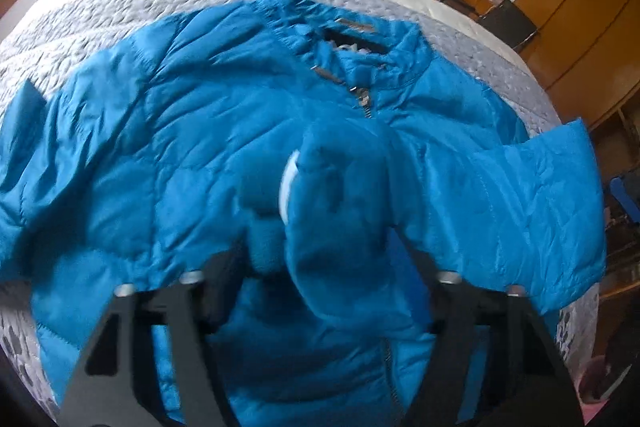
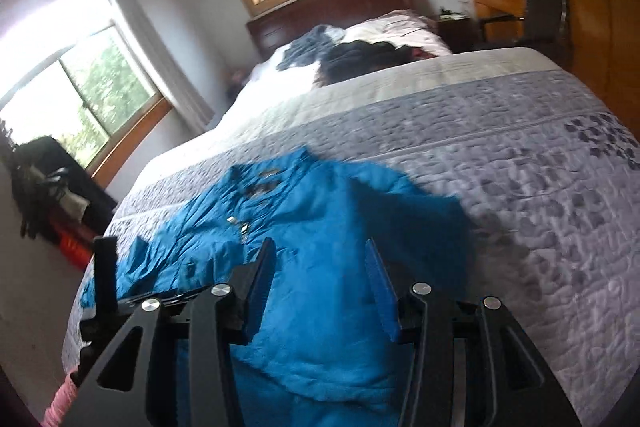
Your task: Fold large clothes
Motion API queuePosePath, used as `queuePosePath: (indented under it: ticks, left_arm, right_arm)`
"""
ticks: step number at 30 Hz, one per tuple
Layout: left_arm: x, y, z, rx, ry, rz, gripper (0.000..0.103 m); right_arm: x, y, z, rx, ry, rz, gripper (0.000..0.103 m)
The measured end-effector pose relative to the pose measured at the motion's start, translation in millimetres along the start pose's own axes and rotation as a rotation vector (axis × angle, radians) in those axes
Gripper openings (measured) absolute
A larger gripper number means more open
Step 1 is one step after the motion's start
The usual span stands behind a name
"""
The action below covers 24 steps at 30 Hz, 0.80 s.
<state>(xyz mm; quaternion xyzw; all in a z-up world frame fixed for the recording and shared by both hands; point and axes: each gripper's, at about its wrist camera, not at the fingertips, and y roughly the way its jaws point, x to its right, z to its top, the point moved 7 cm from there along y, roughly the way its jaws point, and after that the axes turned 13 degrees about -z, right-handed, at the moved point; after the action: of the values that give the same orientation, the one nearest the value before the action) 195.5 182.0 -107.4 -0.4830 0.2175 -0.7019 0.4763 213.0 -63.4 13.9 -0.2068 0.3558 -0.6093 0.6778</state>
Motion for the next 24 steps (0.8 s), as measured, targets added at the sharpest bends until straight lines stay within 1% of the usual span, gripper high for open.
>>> queuePosePath:
  ticks: [2,5,7,8,9,10,11,12,13,15,16,17,18,21,22,23,24]
  left_arm:
    - [7.4,-2.8,3.1,0.019,0.016,-0.016,0.029]
    - [9.3,-20.5,9.2,0.080,0.032,-0.010,0.023]
    - [4.0,-42.0,14.2,0.146,0.034,-0.003,0.022]
    - [0.3,-52.0,16.2,0.174,0.037,0.007,0.022]
    - [-4.5,-61.2,18.2,0.197,0.042,0.021,0.022]
    - [-11.6,-69.6,19.7,0.213,0.045,0.040,0.022]
    - [-18.4,-74.3,20.4,0.218,0.042,0.055,0.022]
    - [-25.8,-76.9,20.0,0.216,0.034,0.067,0.022]
    - [-36.8,-75.0,18.8,0.199,0.016,0.074,0.022]
    - [-50.3,-68.7,14.5,0.162,-0.017,0.070,0.024]
    - [-57.6,-61.7,12.0,0.135,-0.034,0.065,0.024]
    - [-64.2,-57.1,9.3,0.117,-0.045,0.067,0.026]
    - [-70.2,-53.1,6.8,0.106,-0.052,0.072,0.031]
    - [-81.2,-48.6,5.1,0.109,-0.053,0.071,0.042]
    - [-82.9,-51.3,5.8,0.114,-0.052,0.077,0.044]
    - [-85.7,-56.8,4.4,0.118,-0.054,0.086,0.050]
    - [-87.2,-60.8,5.6,0.125,-0.056,0.093,0.053]
  right_arm:
    - [12.2,-1.1,2.5,0.008,0.016,-0.024,0.047]
    - [24.4,-0.4,2.3,-0.002,0.035,-0.027,0.047]
    - [27.0,5.7,-1.2,-0.037,0.028,-0.019,0.048]
    - [25.8,9.8,-3.4,-0.058,0.024,-0.002,0.048]
    - [23.2,13.3,-6.2,-0.080,0.023,0.027,0.048]
    - [17.3,21.3,-11.3,-0.121,0.019,0.081,0.048]
    - [13.8,25.3,-16.2,-0.146,0.017,0.102,0.048]
    - [10.0,35.4,-23.3,-0.192,0.012,0.111,0.048]
    - [8.5,42.5,-28.0,-0.218,0.006,0.099,0.048]
    - [9.6,57.1,-36.1,-0.253,-0.002,0.058,0.048]
    - [12.7,68.1,-43.4,-0.283,-0.003,0.023,0.045]
    - [14.2,73.5,-47.7,-0.299,-0.004,0.012,0.044]
    - [16.4,81.4,-53.1,-0.322,-0.004,0.001,0.043]
    - [18.9,88.6,-62.7,-0.338,-0.005,0.003,0.042]
    - [19.9,89.2,-63.8,-0.338,-0.006,0.004,0.042]
    - [20.1,88.8,-63.2,-0.338,-0.004,0.005,0.042]
    - [20.2,87.5,-63.8,-0.336,-0.002,0.005,0.042]
